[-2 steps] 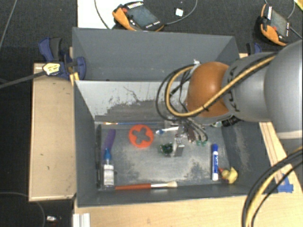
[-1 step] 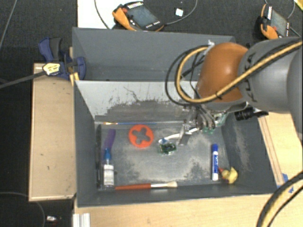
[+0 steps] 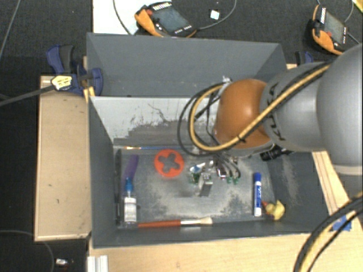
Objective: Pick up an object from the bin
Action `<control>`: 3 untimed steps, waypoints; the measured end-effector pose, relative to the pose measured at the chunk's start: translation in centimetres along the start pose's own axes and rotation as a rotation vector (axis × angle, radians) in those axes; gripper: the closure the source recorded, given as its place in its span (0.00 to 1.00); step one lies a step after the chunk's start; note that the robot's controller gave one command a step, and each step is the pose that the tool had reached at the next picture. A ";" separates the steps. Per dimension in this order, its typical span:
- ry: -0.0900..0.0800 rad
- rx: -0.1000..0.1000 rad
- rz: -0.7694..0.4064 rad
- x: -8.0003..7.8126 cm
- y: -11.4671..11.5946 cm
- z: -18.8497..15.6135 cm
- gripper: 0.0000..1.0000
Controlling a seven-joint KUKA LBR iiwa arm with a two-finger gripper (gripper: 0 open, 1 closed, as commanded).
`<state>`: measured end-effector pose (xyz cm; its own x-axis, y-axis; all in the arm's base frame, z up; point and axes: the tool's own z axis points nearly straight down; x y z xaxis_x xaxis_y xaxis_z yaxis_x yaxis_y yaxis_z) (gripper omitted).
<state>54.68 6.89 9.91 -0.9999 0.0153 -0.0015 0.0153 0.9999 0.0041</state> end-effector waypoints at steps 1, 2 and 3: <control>-0.021 0.005 0.178 -1.4 -2.9 2.8 0.00; -0.016 0.000 0.011 -1.3 -1.6 2.8 1.00; -0.016 0.000 0.010 -1.3 -1.6 2.8 1.00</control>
Offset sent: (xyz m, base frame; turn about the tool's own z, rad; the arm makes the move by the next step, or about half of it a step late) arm 0.0110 -0.0161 -0.0291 0.0110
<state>55.93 5.30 7.14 -0.9995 0.0259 -0.0173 0.0258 0.9997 0.0041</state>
